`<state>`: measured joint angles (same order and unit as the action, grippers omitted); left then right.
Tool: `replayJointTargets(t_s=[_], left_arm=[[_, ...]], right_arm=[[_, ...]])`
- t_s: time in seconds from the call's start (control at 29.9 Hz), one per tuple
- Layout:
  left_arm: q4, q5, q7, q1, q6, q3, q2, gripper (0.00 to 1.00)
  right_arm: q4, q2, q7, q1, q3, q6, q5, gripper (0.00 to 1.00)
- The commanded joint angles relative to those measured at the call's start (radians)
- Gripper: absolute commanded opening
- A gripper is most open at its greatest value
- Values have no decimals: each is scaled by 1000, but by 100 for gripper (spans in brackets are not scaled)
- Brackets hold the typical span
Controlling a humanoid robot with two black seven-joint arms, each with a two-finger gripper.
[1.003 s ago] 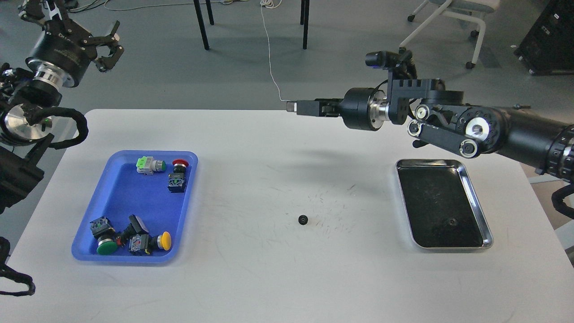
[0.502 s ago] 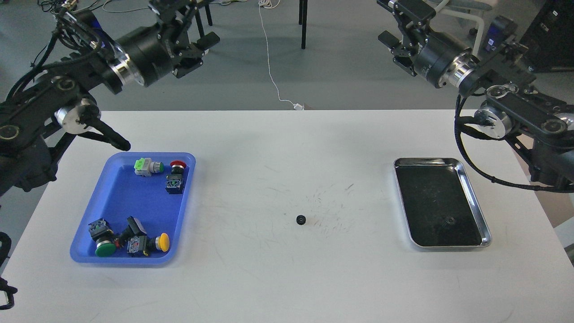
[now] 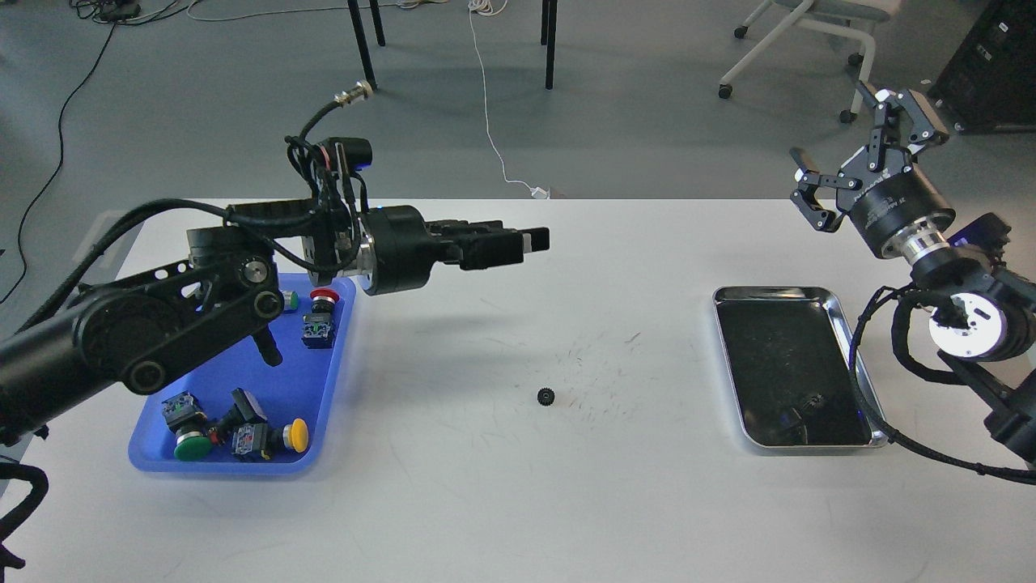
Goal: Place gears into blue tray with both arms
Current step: 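Lower the left gripper onto the black gear and grasp it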
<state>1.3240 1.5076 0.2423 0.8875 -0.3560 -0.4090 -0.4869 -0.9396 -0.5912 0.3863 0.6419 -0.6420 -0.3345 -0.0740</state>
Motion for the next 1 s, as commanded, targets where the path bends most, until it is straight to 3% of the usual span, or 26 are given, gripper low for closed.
replayJointTargets(t_s=[0.0,0.17,0.33,0.54,0.97], left_arm=[[23,234,-1,1,67,110,21,90],[11,497,-1,-2,108,214,53,83],[-41,655,-3,-11,152,285,117,70],[-130,674,-14,-38,163,305,209,69],[-210,674,-12,-68,163,308,251,47]], right_arm=[[-22,-10,2,-126,-59,-76,-24,97],[-25,-4,5,-251,-117,-150,-24,97],[-25,1,11,-280,-127,-154,-26,97],[-25,-1,11,-280,-142,-154,-24,97],[-25,2,11,-278,-154,-152,-24,97]])
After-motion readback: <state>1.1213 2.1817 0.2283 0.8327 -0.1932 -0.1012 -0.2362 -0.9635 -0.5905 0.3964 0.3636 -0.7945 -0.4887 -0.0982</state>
